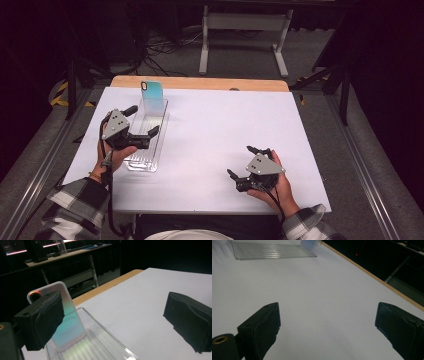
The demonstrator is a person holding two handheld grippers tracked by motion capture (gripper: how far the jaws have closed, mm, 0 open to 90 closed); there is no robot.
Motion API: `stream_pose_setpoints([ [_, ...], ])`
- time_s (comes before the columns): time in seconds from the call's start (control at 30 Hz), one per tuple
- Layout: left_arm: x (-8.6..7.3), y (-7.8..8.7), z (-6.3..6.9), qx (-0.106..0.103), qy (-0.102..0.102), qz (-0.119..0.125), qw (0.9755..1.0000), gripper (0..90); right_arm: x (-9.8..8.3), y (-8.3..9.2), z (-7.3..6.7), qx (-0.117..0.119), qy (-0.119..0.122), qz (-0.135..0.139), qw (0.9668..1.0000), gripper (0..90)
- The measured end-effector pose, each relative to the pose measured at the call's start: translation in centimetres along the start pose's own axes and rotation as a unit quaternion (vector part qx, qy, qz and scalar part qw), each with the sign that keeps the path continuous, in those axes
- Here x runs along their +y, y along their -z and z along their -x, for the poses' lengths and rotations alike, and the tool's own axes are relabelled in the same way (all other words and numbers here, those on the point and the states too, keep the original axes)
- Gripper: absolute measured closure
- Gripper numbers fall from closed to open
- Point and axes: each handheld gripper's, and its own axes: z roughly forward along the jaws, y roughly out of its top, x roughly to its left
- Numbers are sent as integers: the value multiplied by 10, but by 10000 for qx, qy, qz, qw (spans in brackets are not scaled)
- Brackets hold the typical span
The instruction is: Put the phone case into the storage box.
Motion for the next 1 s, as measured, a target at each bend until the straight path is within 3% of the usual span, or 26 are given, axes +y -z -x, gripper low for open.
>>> stream_pose_setpoints([
  [0.7, -1, 8, 13, -40, -72, 67, 9999, 43, 5, 4, -1, -105, -31, 194, 9998, 64],
  [1.0, -4, 9, 16, -14, -176, 21, 9998, 43, 4, 5, 2, -153, -156, 226, 9995, 43],
])
